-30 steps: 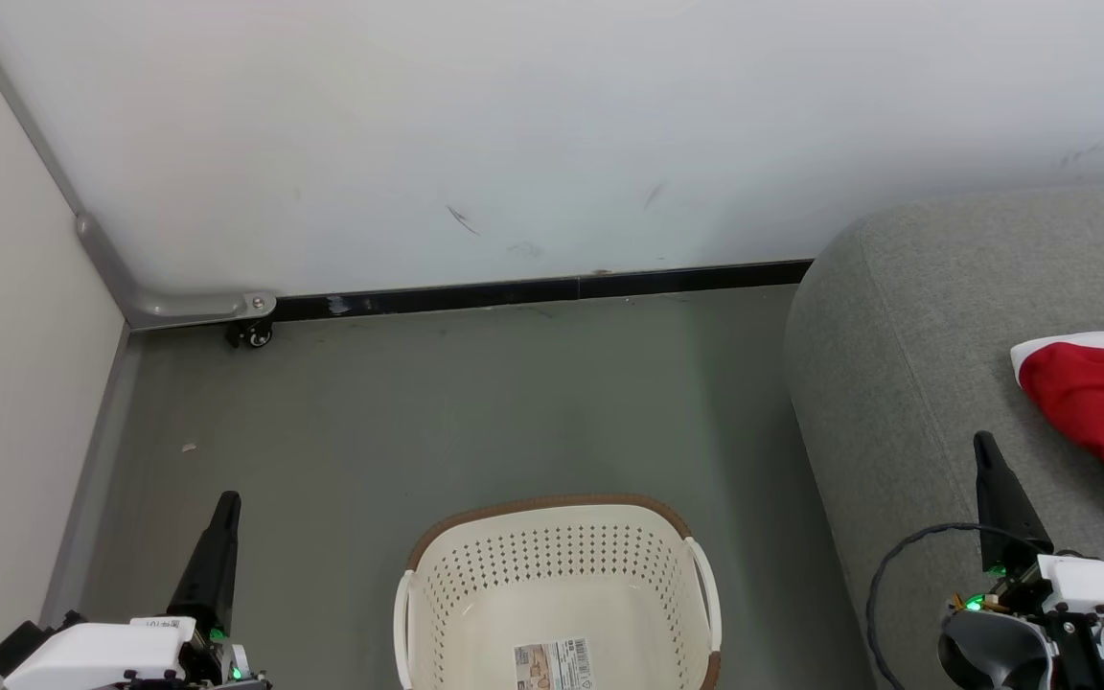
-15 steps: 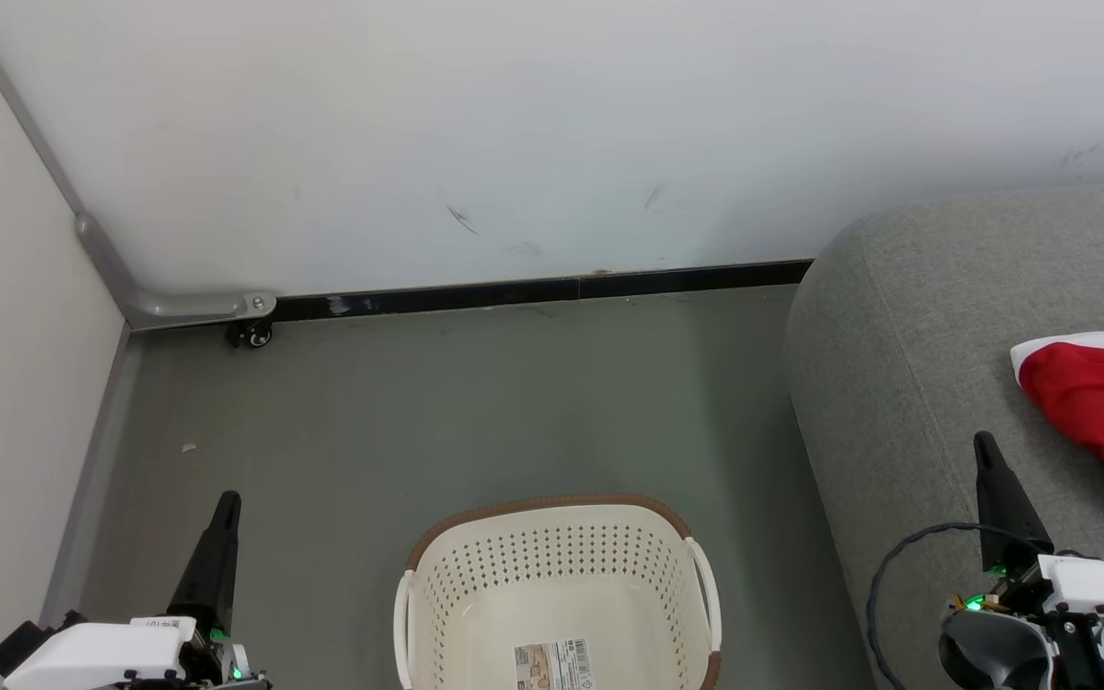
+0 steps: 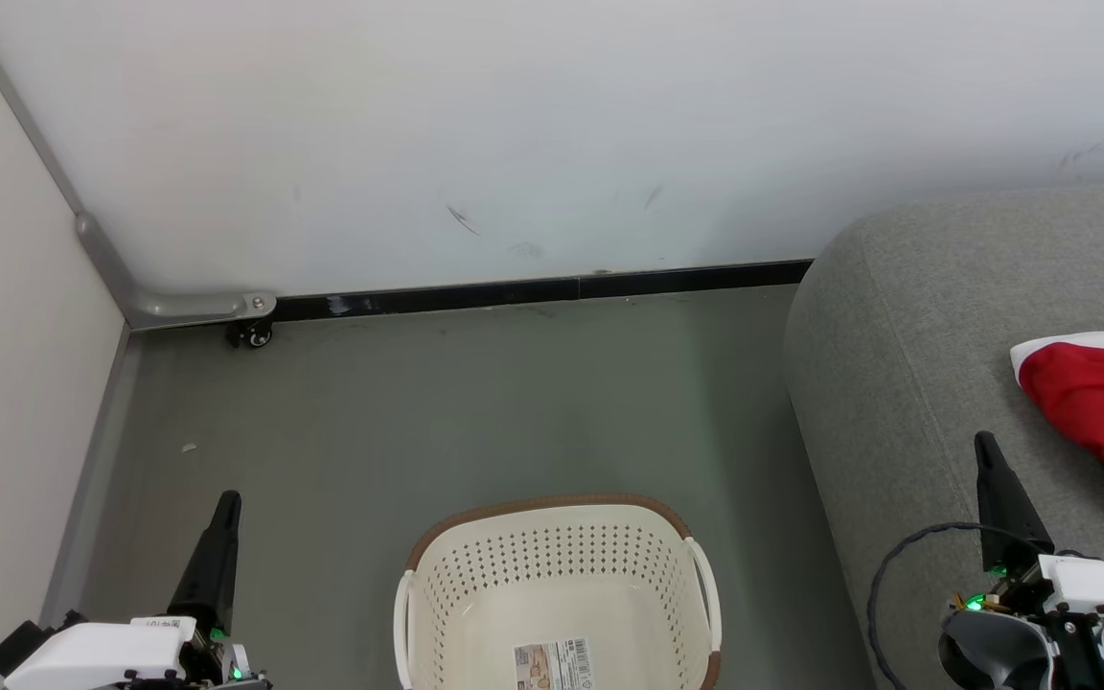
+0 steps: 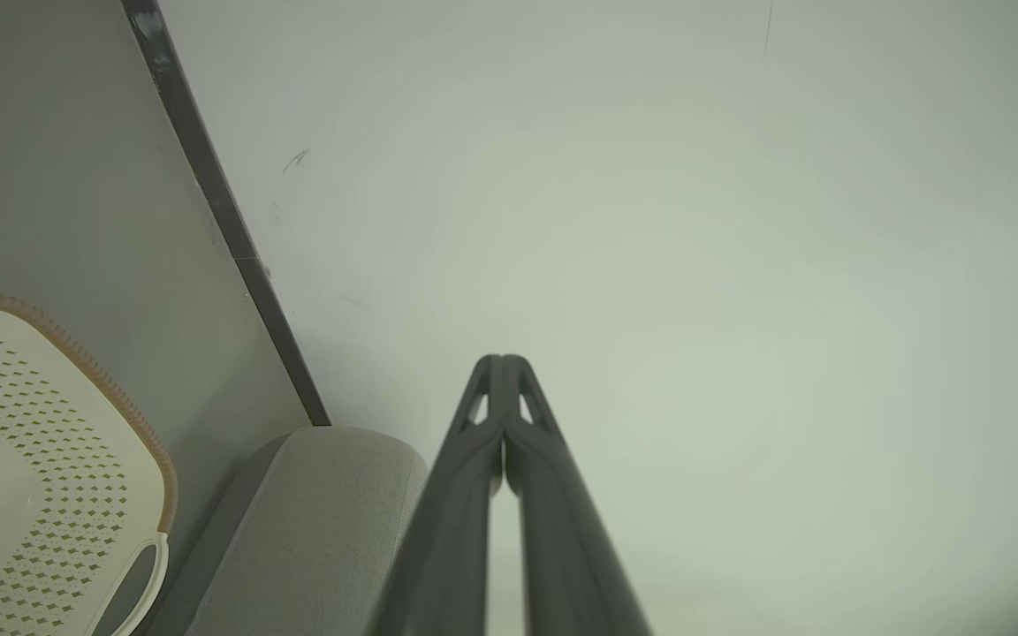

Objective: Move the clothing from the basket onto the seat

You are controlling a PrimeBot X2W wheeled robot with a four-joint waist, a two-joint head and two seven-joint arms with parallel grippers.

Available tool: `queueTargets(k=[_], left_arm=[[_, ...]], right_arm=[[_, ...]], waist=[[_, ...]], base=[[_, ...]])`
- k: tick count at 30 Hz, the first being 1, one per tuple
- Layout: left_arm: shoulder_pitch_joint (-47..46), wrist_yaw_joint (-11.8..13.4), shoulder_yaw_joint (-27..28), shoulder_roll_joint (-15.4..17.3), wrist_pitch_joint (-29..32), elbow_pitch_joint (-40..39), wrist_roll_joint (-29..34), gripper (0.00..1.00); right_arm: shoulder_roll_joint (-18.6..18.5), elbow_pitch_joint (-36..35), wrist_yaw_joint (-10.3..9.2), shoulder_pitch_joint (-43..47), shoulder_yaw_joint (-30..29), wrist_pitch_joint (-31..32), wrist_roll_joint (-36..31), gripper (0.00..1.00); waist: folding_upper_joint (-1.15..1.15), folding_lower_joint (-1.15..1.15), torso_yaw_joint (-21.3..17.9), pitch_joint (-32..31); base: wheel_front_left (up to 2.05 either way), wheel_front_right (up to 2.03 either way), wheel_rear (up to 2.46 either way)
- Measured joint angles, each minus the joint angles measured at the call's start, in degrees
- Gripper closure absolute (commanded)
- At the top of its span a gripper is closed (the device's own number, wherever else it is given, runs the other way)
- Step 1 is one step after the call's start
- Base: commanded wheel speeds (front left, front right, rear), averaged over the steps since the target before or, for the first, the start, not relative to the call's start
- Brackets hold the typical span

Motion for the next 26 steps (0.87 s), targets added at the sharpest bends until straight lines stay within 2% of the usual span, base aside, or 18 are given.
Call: queueTargets(k=[26], left_arm=[[0.0, 0.0, 0.0, 0.0, 0.0, 0.0, 0.0, 1.00]], right_arm=[[0.2, 0.0, 0.00, 0.0, -0.2, 0.1, 0.0, 1.00]], waist=[[0.00, 0.00, 0.0, 0.0]], base=[[0.00, 0.00, 0.00]])
